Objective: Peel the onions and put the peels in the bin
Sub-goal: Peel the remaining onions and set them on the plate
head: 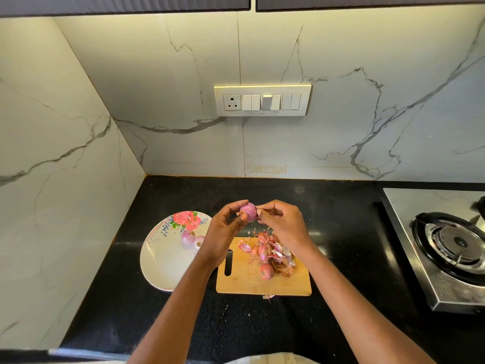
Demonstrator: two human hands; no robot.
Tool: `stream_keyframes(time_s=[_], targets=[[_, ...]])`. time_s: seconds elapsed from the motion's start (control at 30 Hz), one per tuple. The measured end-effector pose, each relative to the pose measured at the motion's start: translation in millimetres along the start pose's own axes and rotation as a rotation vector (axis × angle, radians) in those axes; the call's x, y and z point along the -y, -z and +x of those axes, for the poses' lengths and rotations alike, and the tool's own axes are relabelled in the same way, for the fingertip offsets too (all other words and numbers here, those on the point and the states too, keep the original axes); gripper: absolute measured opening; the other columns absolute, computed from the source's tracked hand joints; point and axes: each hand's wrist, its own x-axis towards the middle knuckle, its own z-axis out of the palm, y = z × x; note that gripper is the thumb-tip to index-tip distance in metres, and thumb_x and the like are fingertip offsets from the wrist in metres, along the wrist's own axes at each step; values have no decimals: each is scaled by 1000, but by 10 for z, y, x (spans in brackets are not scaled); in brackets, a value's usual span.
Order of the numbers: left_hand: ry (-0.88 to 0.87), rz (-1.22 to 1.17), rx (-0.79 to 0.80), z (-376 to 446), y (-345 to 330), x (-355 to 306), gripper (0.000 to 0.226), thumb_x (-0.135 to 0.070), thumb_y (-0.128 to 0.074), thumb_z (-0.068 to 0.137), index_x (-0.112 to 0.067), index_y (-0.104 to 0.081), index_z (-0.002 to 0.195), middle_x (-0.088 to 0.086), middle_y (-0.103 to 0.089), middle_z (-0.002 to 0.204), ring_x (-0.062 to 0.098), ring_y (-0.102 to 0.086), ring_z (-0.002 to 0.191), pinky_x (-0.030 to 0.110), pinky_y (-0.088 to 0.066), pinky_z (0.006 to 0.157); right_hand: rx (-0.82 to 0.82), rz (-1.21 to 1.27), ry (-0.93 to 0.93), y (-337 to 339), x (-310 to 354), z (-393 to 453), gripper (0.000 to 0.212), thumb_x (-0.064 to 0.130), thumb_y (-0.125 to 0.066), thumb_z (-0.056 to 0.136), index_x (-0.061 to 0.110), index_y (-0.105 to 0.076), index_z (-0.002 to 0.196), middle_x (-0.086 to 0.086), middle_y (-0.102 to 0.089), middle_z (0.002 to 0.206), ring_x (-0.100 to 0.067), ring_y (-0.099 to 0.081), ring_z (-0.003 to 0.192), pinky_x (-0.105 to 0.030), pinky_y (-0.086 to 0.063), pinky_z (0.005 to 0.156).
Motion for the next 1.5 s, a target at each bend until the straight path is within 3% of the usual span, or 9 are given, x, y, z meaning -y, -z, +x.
stream_keyframes(time_s=[0.2, 0.43, 0.63, 0.87, 0.97, 1.13, 1.33, 1.5], targets=[[-17, 5, -5, 15, -6, -25, 41, -31, -71, 86, -28, -65, 127, -3, -68, 127, 19, -62, 123, 48, -47, 111, 22, 83, -5, 21, 32, 10, 15, 22, -74, 93, 15, -76, 106, 4, -77, 98, -13, -75, 93, -39, -62, 88], [-24, 25, 3, 38, -20, -33, 40, -29, -70, 89, -26, -64, 128, -3, -68, 127, 16, -63, 122, 46, -49, 110, -17, -22, 62, 29, 28, -4, 16, 25, -77, 90, 17, -77, 104, 7, -77, 95, -9, -75, 89, -34, -63, 84], [-18, -6, 5, 17, -22, -15, 41, -29, -69, 87, -26, -64, 127, 0, -67, 129, 19, -63, 123, 46, -48, 110, -105, -143, 111, -30, 2, -10, 10, 25, -79, 88, 18, -76, 94, 12, -74, 85, -2, -70, 81, -15, -56, 71], [2, -129, -17, 31, -50, -64, 42, -26, -67, 84, -22, -64, 125, 5, -68, 129, 24, -63, 123, 43, -49, 109, -79, 41, 28, -33, 11, 14, 7, 14, -70, 94, 14, -72, 101, 1, -75, 95, -12, -74, 88, -34, -63, 82], [28, -185, -28, 41, -33, -39, 34, -17, -62, 94, -20, -62, 127, 9, -66, 132, 25, -64, 123, 42, -49, 109, -65, 169, -20, -35, 35, 35, 10, 10, -66, 97, 13, -70, 105, -5, -74, 100, -19, -75, 91, -39, -63, 84], [26, -157, -27, 42, -58, -59, 38, -21, -66, 89, -19, -63, 127, 7, -67, 130, 24, -65, 122, 43, -50, 108, -26, 146, 26, -37, 39, 26, 19, 22, -77, 90, 16, -73, 107, 1, -75, 100, -17, -73, 96, -34, -63, 80], [50, -262, -31, 26, -35, -59, 43, -20, -65, 87, -16, -61, 130, 11, -66, 132, 27, -65, 122, 42, -50, 108, -102, 113, -25, -21, -24, 62, 11, 10, -73, 92, 14, -74, 103, -2, -75, 95, -17, -74, 87, -37, -63, 82], [62, -232, -16, 42, -57, -34, 32, -9, -59, 97, -17, -61, 128, 11, -66, 132, 27, -65, 122, 40, -52, 106, -110, -31, -54, 1, -75, 85, 11, 16, -74, 92, 17, -76, 103, 5, -76, 91, -11, -74, 81, -35, -63, 82]])
